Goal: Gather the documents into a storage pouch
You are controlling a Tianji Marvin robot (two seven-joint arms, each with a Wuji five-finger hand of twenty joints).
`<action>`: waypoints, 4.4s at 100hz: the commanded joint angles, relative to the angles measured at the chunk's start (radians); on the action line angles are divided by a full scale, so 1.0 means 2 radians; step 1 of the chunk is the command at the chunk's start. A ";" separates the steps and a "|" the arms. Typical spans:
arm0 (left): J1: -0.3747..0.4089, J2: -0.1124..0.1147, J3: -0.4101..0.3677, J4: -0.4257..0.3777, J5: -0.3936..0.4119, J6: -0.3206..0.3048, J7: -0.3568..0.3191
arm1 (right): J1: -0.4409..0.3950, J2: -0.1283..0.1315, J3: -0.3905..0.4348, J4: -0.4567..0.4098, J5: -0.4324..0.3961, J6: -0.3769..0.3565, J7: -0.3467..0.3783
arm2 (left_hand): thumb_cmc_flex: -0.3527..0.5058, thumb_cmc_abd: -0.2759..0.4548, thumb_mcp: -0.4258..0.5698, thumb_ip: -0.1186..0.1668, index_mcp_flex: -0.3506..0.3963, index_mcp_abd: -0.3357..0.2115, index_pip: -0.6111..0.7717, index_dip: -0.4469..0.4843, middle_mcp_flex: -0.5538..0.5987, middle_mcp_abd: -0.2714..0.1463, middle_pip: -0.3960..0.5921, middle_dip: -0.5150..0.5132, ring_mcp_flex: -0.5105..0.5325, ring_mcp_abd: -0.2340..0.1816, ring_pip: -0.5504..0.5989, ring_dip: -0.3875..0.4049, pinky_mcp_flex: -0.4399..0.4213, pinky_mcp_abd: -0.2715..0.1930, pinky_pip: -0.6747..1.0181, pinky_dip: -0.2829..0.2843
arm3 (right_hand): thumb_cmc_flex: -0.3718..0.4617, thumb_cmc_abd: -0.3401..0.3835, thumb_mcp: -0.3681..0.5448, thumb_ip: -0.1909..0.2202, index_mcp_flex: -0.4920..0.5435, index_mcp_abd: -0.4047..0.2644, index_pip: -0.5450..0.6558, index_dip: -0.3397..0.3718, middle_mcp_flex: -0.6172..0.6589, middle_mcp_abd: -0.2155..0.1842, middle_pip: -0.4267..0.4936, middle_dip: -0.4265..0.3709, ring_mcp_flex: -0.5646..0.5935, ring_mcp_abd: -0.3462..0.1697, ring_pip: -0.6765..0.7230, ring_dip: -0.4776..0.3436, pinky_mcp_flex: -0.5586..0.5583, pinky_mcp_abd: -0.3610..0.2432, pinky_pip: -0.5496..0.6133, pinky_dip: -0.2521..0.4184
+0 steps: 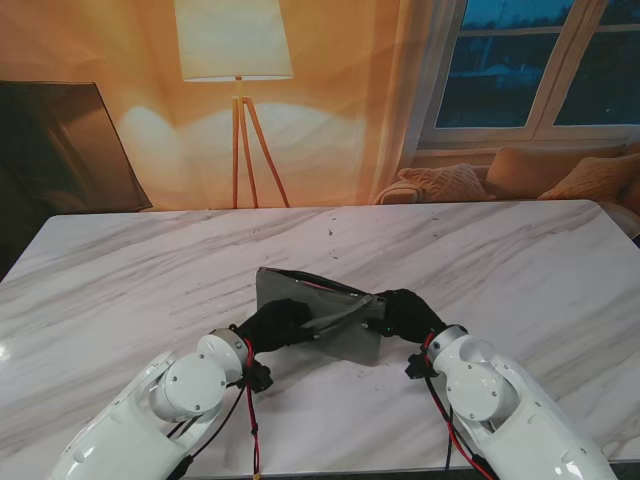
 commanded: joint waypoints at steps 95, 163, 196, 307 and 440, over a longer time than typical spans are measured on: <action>0.034 0.004 -0.054 -0.068 0.052 -0.041 0.028 | -0.002 -0.009 -0.008 0.002 -0.024 0.000 -0.051 | -0.019 0.056 -0.023 0.015 0.026 0.014 0.006 0.072 0.022 -0.007 0.038 -0.027 0.040 0.043 0.034 0.002 0.033 -0.013 0.031 0.014 | 0.060 -0.001 0.057 0.040 0.121 -0.047 0.040 0.022 0.013 -0.005 0.001 0.013 0.013 -0.015 0.009 -0.011 0.015 -0.001 0.011 0.001; 0.038 0.006 -0.078 -0.065 0.068 -0.015 0.025 | -0.014 -0.007 -0.004 -0.016 -0.001 0.038 -0.025 | -0.018 0.056 -0.025 0.016 0.027 0.013 0.004 0.074 0.022 -0.004 0.040 -0.029 0.043 0.047 0.044 0.003 0.040 -0.014 0.039 0.022 | 0.059 -0.006 0.077 0.039 0.124 -0.011 0.034 0.027 0.027 0.031 0.045 0.008 0.075 -0.025 0.123 0.024 0.077 -0.003 0.091 0.011; 0.050 0.007 -0.094 -0.076 0.078 -0.015 0.029 | -0.015 -0.007 -0.005 -0.019 0.005 0.038 -0.020 | -0.018 0.055 -0.025 0.016 0.026 0.013 0.003 0.073 0.022 -0.002 0.039 -0.029 0.043 0.047 0.044 0.003 0.041 -0.014 0.039 0.023 | 0.061 -0.017 0.086 0.038 0.132 -0.010 0.035 0.025 0.029 0.032 0.049 0.005 0.075 -0.023 0.129 0.024 0.077 0.000 0.095 0.008; -0.014 0.004 -0.088 -0.042 0.064 0.008 0.017 | -0.032 0.010 0.021 -0.036 0.009 -0.042 0.040 | 0.010 0.062 -0.065 0.002 0.007 -0.004 -0.013 0.057 -0.002 -0.003 0.021 -0.042 0.018 0.040 0.021 -0.003 0.016 -0.027 0.021 0.011 | 0.061 -0.062 0.125 0.030 0.196 -0.029 0.035 0.074 0.051 0.004 0.017 0.012 0.062 -0.021 0.082 -0.014 0.065 0.009 0.061 -0.010; 0.032 0.009 -0.121 -0.082 0.084 -0.016 0.023 | -0.028 0.005 0.014 -0.034 0.010 -0.012 0.027 | 0.009 0.062 -0.065 0.004 0.008 -0.003 -0.011 0.059 0.000 -0.005 0.022 -0.042 0.020 0.039 0.020 -0.001 0.017 -0.027 0.022 0.010 | 0.056 -0.027 0.088 0.033 0.144 -0.026 0.029 0.024 0.022 0.004 0.014 0.014 0.034 -0.025 0.067 -0.007 0.042 0.002 0.044 -0.009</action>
